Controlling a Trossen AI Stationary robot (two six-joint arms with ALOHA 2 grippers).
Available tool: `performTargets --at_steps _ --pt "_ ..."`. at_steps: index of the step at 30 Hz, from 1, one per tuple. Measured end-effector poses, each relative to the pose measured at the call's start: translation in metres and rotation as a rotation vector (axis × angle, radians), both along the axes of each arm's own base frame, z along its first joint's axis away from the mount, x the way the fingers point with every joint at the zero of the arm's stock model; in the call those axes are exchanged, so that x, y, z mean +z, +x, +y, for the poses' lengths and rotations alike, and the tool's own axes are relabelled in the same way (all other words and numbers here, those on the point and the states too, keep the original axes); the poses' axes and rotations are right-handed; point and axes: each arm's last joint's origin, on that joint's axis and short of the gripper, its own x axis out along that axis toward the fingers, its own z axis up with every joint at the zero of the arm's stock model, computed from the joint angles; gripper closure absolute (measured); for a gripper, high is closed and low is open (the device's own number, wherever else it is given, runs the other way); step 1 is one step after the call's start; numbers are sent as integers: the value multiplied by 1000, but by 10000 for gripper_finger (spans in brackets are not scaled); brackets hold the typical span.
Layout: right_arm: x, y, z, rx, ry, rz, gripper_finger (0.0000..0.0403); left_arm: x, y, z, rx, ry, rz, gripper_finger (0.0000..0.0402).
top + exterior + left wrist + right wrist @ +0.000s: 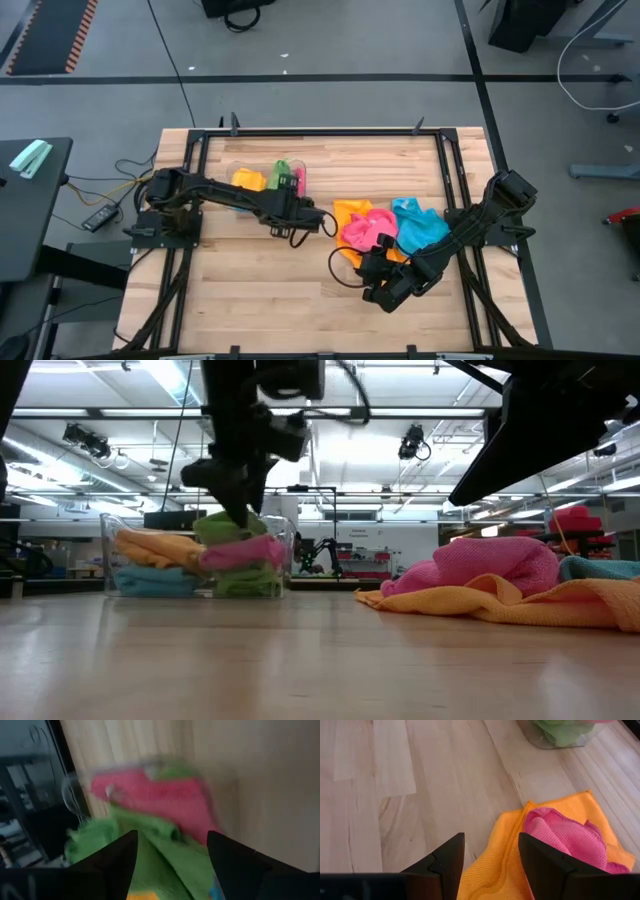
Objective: Fold microfiber towels
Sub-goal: Stack the green microfiber towel on top of the pink microfiber towel
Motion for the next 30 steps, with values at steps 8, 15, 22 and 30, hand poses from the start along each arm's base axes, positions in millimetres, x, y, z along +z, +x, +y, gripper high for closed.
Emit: performTargets --at_steps 8,15,22,30 --pt "0 0 0 0 -4 -6 207 19 2 -16 -67 78 -118 177" --pt "0 0 0 4 -9 -7 207 62 -17 -16 53 102 -234 207" --pt "1 1 0 3 -18 -20 207 73 -48 13 266 68 -133 246" --pt "2 2 1 7 -14 -30 207 34 -57 47 349 -57 4 285"
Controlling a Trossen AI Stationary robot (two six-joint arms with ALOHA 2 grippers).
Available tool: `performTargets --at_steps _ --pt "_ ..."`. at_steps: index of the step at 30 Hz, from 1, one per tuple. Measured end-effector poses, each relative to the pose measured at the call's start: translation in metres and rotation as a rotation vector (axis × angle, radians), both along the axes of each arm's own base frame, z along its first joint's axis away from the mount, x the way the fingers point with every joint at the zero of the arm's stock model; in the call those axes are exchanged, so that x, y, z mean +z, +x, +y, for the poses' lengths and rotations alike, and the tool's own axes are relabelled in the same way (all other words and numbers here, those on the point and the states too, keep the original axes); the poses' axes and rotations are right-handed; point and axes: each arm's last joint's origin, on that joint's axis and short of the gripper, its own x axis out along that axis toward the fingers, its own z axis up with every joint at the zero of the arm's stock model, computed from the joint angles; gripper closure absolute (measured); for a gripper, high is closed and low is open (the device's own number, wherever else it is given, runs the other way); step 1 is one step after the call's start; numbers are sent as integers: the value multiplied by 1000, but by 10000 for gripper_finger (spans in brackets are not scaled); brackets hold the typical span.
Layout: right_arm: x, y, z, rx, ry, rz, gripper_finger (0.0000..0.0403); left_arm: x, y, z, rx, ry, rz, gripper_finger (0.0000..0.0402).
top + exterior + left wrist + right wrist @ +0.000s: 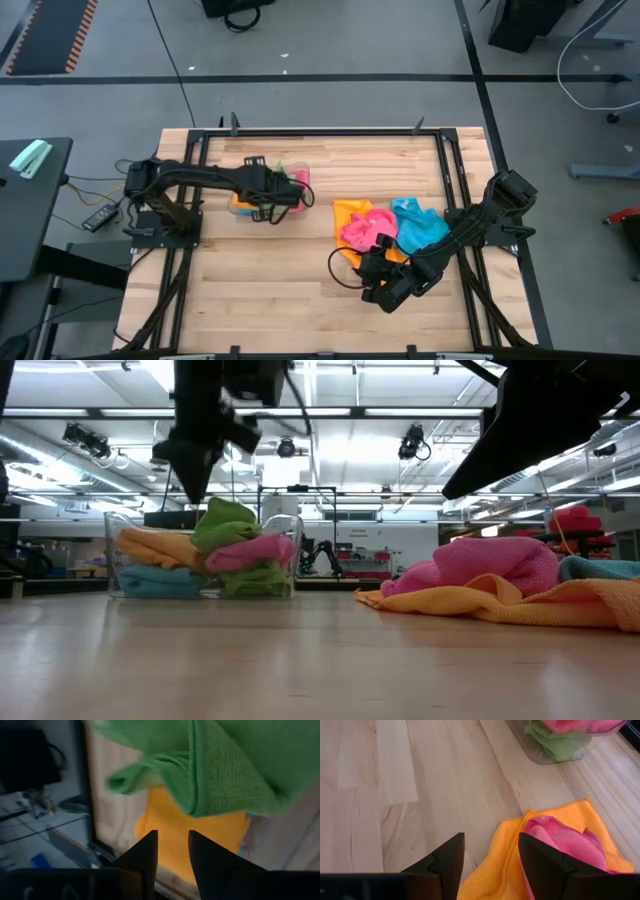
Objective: Fold microfiber towels
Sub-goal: Stack the green microfiber towel on top of the pink microfiber towel
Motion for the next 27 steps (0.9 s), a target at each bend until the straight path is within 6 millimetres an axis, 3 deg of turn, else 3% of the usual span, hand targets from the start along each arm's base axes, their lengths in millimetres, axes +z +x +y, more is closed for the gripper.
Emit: performTargets --at_steps 5,11,17,27 --pt "0 0 0 1 -2 3 207 -25 1 17 3 -10 -24 298" --pt "0 -1 0 3 -6 7 207 -24 18 28 -54 22 -183 312" --pt "-1 -1 0 3 -9 12 207 -28 36 23 -129 -117 -319 324" --pt "-1 -3 2 5 -2 11 207 -52 48 3 -233 -166 -243 344"
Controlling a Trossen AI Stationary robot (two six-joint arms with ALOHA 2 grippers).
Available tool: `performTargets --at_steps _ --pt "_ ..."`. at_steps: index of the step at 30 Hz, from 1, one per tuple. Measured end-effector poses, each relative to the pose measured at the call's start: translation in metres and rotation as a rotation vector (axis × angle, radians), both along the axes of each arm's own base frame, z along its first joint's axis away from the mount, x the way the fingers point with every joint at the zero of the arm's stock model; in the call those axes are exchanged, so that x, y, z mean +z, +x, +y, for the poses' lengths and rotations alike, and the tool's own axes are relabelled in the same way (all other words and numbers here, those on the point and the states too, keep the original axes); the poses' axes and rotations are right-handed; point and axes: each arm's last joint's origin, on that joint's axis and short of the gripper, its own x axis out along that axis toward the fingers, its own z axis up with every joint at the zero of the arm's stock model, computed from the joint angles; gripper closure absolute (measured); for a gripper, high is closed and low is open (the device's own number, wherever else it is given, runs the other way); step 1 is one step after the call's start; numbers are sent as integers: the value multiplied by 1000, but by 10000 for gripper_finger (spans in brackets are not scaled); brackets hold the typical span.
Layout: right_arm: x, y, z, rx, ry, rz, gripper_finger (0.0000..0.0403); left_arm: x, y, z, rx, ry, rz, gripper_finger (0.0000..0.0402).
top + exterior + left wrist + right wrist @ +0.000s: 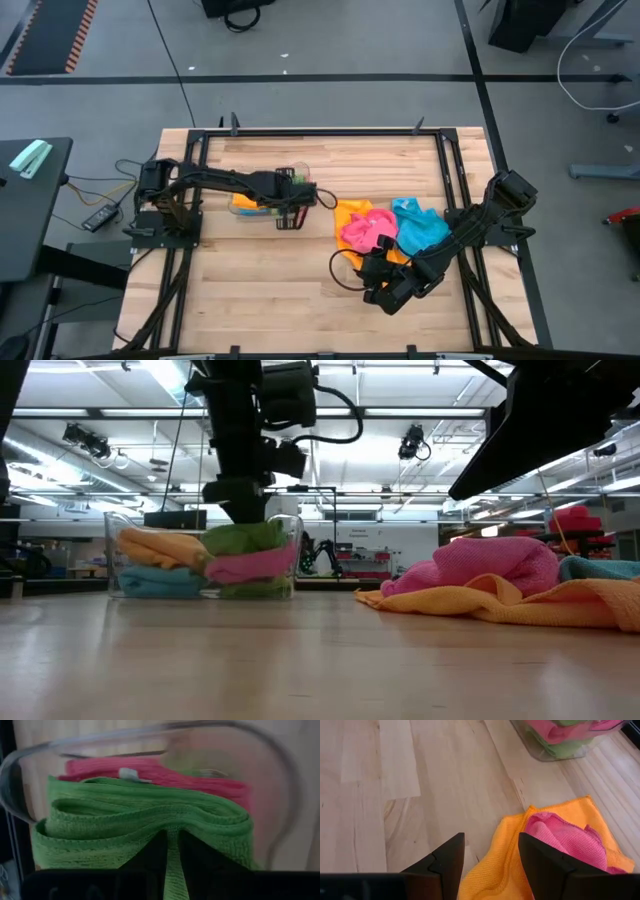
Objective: Fold microfiber towels
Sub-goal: Stack the green microfiber towel on top of the pink microfiber towel
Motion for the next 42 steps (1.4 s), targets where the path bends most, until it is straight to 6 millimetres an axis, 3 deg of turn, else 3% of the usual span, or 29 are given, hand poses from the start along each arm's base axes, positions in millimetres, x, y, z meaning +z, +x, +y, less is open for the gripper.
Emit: performTargets --at_steps 6,10,14,21,32,42 --pt "0 0 1 -2 6 -5 207 -9 3 -8 -75 13 -34 348" --pt "0 0 1 -4 9 -6 207 -26 -3 -4 -63 9 1 343" --pt "0 -1 1 -4 11 -7 207 -27 -7 0 -24 0 -2 341" --pt "0 -1 1 -4 10 -7 207 -8 -6 -1 -59 -9 25 350" --pt "0 -1 1 -4 10 -7 207 22 -13 19 -55 -87 -2 356" --pt "0 -1 1 -5 -4 -12 207 27 -16 37 -102 -29 39 346"
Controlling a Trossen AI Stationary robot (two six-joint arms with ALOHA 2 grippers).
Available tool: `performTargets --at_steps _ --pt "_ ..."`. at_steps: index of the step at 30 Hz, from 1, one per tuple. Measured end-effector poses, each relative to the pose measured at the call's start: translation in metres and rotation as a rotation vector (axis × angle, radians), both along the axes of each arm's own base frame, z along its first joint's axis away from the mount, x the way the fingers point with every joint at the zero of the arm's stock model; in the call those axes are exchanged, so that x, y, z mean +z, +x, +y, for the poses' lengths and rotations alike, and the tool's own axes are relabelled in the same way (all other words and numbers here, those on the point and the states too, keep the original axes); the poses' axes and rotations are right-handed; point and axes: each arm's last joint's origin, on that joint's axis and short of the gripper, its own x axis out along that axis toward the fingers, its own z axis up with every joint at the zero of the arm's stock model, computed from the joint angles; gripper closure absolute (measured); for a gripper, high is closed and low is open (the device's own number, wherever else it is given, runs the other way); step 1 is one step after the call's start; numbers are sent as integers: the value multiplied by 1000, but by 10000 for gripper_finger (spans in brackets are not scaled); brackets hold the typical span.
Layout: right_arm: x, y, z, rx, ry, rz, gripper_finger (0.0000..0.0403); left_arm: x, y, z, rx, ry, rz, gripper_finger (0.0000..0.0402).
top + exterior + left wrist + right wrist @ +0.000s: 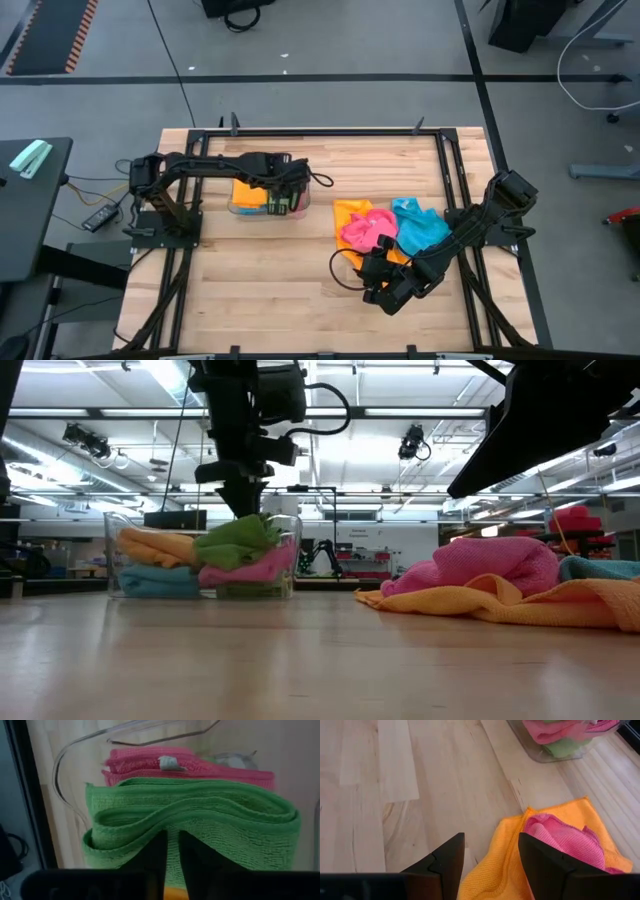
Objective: Fold microfiber towels
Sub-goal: Stack the green microfiber towel on top of the pink microfiber towel
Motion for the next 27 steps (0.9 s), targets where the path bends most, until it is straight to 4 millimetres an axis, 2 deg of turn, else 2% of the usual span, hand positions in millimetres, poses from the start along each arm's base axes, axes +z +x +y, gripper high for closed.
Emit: performTargets --at_steps 3,10,13,16,20,27 --pt "0 0 0 0 -1 -1 207 0 0 0 -16 -7 5 316" --pt "0 0 0 0 -1 0 207 0 0 -3 -21 -21 2 208" --pt "0 0 0 0 -1 0 207 4 -1 -6 6 11 -7 181" --pt "0 0 0 0 -1 0 207 8 -6 -6 30 73 16 175" --pt "0 0 0 -1 -2 0 207 11 -10 4 66 72 11 189" --pt "0 0 -1 -5 -8 -4 207 1 -4 28 105 -83 -63 215"
